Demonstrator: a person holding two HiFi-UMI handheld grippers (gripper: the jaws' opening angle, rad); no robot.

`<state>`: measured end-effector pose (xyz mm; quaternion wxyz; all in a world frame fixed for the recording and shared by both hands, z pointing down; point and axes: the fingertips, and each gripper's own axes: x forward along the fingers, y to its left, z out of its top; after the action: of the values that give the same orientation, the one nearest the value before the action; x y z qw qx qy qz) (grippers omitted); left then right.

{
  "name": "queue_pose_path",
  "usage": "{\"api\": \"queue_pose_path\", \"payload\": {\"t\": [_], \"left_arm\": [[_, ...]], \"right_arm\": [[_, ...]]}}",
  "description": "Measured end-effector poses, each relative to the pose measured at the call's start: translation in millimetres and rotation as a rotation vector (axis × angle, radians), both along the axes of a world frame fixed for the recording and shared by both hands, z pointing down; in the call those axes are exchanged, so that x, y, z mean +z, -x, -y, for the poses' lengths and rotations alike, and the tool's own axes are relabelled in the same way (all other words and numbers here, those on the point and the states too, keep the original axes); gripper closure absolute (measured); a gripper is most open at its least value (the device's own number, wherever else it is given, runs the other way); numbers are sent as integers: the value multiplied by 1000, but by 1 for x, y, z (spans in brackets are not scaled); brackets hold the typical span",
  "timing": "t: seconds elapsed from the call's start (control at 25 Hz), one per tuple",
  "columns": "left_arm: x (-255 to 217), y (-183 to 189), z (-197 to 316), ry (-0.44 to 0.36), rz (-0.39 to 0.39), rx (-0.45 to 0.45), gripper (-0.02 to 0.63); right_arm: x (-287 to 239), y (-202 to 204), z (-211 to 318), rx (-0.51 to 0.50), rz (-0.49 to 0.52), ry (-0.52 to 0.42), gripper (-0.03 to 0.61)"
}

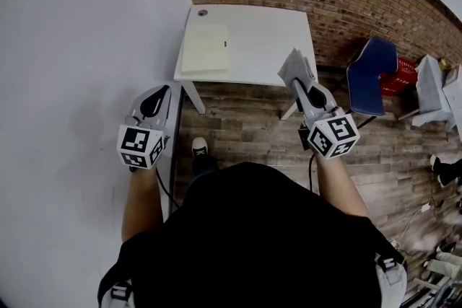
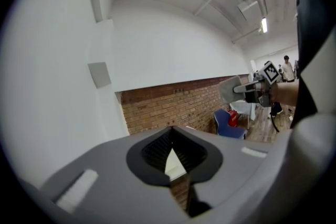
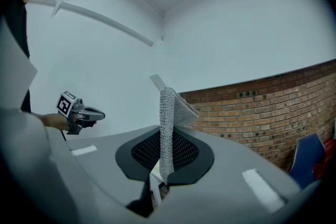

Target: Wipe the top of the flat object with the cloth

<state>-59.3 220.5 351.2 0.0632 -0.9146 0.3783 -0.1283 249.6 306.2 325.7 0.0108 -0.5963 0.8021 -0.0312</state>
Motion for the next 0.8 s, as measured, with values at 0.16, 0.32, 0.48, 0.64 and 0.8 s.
{"api": "queue_pose_path", "payload": {"t": [0.16, 0.32, 0.48, 0.64, 0.8], "left_arm": [[0, 8, 9, 2, -3, -13, 612], [6, 17, 22, 5, -6, -16, 612], [8, 17, 31, 10, -2, -5, 612], [8, 23, 44, 10, 5, 0, 612], [8, 28, 56, 13, 7, -2, 612]], "right_arm": [[-2, 3, 9, -2, -4, 1, 569], [1, 12, 21, -3, -12, 3, 569], [4, 15, 29, 1, -8, 11, 569], [6, 21, 41, 6, -3, 13, 569], [6, 24, 54, 7, -6, 17, 569]]}}
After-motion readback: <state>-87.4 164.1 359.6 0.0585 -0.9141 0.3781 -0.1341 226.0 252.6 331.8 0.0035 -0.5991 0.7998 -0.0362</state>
